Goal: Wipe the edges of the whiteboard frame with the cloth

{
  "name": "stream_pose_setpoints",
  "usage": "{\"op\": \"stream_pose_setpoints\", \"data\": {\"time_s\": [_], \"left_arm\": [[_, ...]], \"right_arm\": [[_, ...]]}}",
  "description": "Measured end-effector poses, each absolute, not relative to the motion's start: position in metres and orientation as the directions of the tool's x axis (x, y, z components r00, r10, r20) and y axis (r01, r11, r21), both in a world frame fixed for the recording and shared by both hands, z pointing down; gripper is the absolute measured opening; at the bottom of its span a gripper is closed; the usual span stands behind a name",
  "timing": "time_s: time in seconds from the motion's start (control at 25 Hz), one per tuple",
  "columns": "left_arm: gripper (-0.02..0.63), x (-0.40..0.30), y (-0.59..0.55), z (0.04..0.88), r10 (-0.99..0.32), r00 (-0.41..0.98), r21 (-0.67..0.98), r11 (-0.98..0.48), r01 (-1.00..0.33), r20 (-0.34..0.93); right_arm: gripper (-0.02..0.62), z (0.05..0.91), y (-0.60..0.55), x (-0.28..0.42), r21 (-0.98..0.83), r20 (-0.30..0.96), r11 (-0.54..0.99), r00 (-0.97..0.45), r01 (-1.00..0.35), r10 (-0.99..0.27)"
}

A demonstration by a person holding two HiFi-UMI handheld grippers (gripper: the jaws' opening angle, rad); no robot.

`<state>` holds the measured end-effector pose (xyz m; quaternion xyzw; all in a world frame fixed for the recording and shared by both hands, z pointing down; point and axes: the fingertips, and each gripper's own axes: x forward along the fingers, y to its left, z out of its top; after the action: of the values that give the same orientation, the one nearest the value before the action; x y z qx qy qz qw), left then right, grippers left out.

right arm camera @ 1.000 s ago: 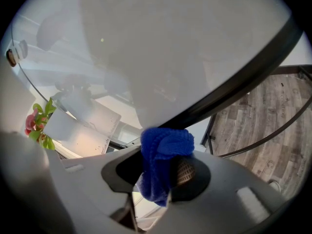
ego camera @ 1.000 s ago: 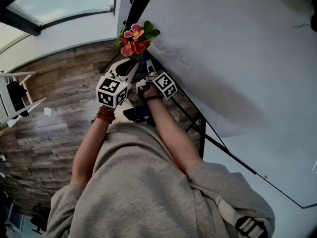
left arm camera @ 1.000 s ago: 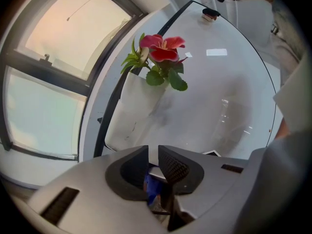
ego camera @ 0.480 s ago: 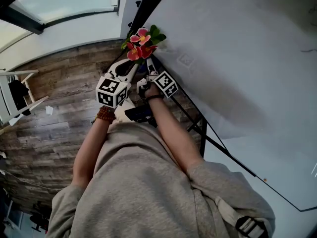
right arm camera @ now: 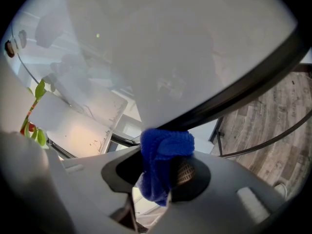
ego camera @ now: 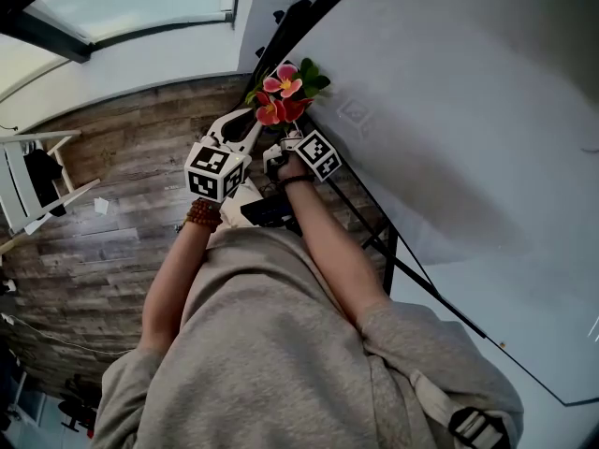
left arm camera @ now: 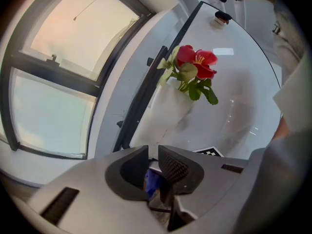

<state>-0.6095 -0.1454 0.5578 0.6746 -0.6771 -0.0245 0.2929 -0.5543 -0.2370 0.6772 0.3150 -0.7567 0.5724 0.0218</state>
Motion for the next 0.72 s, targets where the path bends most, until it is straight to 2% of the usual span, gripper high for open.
{"op": "stream_pose_setpoints", "data": {"time_s": [0.32, 0.56, 0.72], "left_arm": [[0.069, -0.617, -0.14, 0.561, -0.924, 0.062, 0.425, 0.113, -0.898, 0.377], [0.069, -0.602, -0.136, 0.563, -0.92, 0.079, 0.431, 0.102, -0.897, 0.383], [0.069, -0.58, -0.136, 0.56, -0.922, 0.108, 0.414, 0.06, -0.908, 0.371]], "right_arm": [[0.144, 0.676, -0.235, -0.564, -0.873, 0.371, 0.147, -0.829, -0.465, -0.42], [0.153, 0.672, -0.192, -0.575, -0.813, 0.432, 0.359, -0.889, -0.458, -0.154], [0.153, 0.676, -0.181, -0.557, -0.807, 0.455, 0.361, -0.882, -0.467, -0.123]]}}
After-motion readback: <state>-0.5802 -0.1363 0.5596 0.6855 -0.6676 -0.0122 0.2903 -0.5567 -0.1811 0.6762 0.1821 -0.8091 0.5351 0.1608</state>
